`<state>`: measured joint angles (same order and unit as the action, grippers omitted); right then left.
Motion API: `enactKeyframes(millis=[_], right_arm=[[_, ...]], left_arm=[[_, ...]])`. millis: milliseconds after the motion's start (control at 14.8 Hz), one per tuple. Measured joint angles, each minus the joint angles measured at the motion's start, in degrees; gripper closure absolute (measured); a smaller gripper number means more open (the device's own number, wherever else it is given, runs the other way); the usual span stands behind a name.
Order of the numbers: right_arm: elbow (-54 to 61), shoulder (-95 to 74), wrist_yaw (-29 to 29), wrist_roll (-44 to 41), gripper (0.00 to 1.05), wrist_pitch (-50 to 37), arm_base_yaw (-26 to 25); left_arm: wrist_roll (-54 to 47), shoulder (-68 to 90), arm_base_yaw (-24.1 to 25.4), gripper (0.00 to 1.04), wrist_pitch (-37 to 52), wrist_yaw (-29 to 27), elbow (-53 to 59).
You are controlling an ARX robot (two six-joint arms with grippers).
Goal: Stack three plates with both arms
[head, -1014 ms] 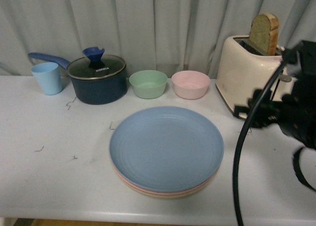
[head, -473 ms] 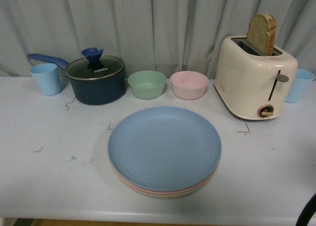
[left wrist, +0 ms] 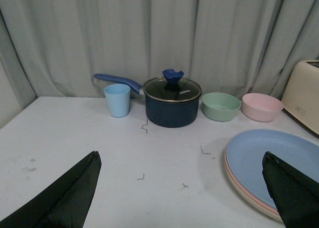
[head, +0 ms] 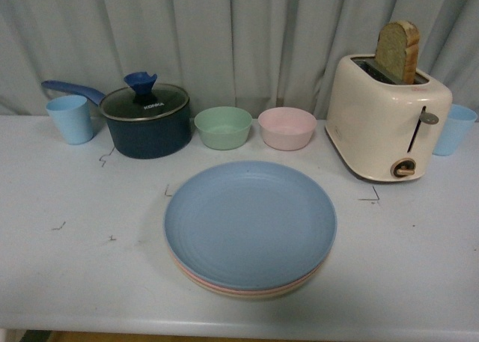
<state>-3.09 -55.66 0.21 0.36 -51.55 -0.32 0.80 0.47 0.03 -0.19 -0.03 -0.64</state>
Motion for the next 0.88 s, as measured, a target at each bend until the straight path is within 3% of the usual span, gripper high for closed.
enactKeyframes(millis=[879], right_arm=[[2.4,33.8,0.0,0.0,1.03,29.7,0.0]], left_arm=[[0.0,0.0,0.0,0.07,0.0,0.0,0.0]])
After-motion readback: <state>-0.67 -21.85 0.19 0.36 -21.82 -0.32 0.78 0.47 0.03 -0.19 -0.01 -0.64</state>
